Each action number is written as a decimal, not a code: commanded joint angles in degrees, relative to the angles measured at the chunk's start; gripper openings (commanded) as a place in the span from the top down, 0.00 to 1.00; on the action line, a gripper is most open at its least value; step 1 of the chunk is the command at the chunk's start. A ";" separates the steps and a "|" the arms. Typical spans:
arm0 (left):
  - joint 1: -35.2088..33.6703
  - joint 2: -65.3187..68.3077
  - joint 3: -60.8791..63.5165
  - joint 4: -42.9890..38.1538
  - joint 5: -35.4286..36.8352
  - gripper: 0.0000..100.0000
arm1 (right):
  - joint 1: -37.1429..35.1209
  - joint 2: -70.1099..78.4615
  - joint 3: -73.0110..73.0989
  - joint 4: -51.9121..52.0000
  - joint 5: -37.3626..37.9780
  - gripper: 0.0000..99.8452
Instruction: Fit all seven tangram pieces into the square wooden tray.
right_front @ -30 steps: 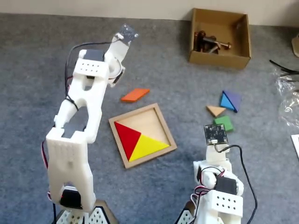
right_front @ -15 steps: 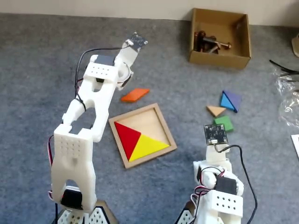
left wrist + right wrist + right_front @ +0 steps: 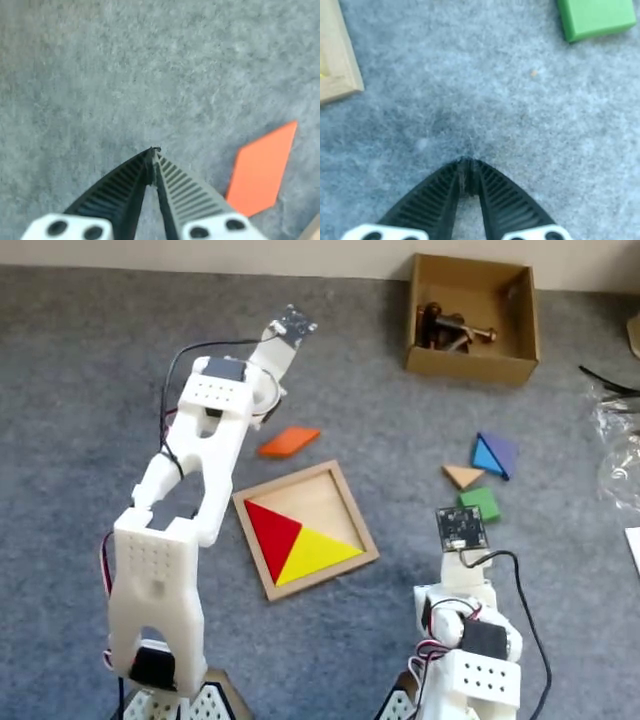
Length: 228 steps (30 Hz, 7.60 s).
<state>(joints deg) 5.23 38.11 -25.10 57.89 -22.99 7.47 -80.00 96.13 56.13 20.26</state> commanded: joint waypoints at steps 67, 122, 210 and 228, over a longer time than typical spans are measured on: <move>16.57 3.38 -2.86 -7.65 7.12 0.99 | 1.71 0.13 1.19 -1.63 0.70 0.99; 3.38 3.65 0.22 5.01 6.77 0.99 | 1.71 0.13 1.19 -1.54 0.70 0.99; -3.03 -6.11 -6.29 29.01 -67.52 0.87 | 1.71 0.13 1.27 -1.54 0.70 0.99; -3.74 2.15 -6.73 16.09 -66.46 0.80 | 1.71 0.13 1.27 -1.54 0.70 0.99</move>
<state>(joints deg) 0.66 40.40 -29.14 76.79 -76.79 7.47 -80.00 96.13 56.13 20.26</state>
